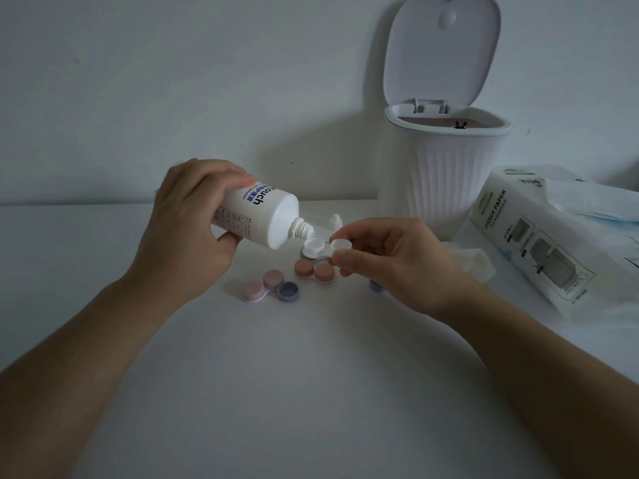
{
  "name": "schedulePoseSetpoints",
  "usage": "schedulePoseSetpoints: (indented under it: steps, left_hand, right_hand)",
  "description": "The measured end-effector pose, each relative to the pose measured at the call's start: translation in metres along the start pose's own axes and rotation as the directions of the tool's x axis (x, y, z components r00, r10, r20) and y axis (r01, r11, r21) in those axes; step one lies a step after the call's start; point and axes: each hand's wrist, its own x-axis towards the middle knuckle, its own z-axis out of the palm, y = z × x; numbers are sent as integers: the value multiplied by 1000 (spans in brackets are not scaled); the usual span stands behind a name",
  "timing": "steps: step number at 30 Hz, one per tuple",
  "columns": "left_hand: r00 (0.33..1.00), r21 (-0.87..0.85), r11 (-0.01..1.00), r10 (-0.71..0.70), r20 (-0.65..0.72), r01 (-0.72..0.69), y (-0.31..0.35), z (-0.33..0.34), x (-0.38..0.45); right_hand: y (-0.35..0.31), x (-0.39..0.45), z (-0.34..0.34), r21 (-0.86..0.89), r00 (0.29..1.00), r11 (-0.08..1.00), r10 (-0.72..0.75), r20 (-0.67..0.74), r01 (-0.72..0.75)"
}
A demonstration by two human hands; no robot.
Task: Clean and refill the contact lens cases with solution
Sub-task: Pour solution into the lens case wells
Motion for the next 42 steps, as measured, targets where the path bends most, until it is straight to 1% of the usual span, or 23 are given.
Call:
schedulePoseSetpoints:
  steps: [11, 19, 24, 27, 29, 31, 33, 39, 42]
  left_hand:
    - [999, 16, 999, 37, -6, -37, 4, 0, 2]
    - [1000, -19, 1000, 15, -12, -15, 2, 0, 1]
    - [995, -85, 991, -101, -5, 100, -2, 0, -3]
    - [980, -140, 970, -196, 14, 196, -5, 0, -5]
    - [954, -199, 934, -299, 23, 297, -7, -1, -6]
    - [910, -263, 875, -415, 24, 406, -9, -2, -7]
    - [870, -301, 826, -492, 30, 477, -11, -3, -8]
    - [783, -404, 696, -616, 90, 594, -11, -5, -4]
    - [759, -423, 662, -642, 104, 618, -10, -3, -3]
  right_hand:
    - [2, 0, -1, -13, 1000, 1000, 3, 10, -3]
    - [1, 1, -1, -5, 1000, 1000, 1, -21, -1]
    - [1, 2, -1, 1, 999, 1000, 3, -47, -3]
    - [1, 1, -2, -10, 999, 1000, 5, -40, -5]
    - [1, 1, -2, 0, 999, 1000, 8, -38, -8]
    - [0, 1, -2, 3, 999, 1000, 6, -31, -6]
    - [0, 1, -3, -7, 1000, 1000, 8, -23, -8]
    - [-1, 0, -4, -29, 1000, 999, 27, -12, -27]
    - [-2, 0, -4, -36, 999, 999, 39, -18, -40]
